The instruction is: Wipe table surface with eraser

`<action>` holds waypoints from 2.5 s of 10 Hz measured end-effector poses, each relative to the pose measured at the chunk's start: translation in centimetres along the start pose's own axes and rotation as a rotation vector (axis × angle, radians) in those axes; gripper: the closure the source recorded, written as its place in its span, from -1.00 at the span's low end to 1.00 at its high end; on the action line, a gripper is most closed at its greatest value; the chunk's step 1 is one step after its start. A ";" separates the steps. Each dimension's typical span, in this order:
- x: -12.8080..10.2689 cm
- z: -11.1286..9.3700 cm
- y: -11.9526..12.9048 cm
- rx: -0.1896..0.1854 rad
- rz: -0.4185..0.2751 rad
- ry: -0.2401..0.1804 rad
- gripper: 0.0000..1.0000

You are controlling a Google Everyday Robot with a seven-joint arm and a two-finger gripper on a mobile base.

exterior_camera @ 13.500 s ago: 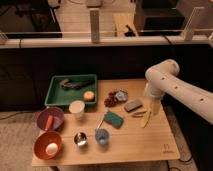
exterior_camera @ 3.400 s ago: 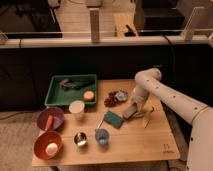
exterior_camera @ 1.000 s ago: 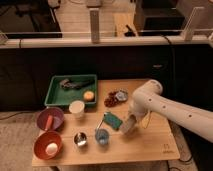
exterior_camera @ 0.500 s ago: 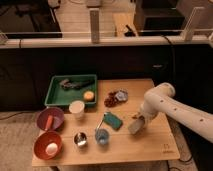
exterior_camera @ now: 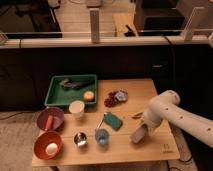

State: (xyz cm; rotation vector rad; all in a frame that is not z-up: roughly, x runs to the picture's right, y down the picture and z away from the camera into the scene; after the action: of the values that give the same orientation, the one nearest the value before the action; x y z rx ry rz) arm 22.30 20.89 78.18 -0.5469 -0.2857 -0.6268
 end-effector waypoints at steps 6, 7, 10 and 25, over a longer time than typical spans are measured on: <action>-6.0 2.1 -2.9 0.004 -0.038 -0.080 1.00; -6.5 2.7 -3.7 0.000 -0.055 -0.089 1.00; -5.8 3.9 -6.6 0.016 -0.088 -0.104 1.00; 3.1 0.5 2.9 0.014 0.085 -0.063 1.00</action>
State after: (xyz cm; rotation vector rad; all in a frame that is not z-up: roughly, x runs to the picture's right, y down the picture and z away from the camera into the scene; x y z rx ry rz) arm 26.46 21.66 78.67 -0.5627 -0.3240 -0.5258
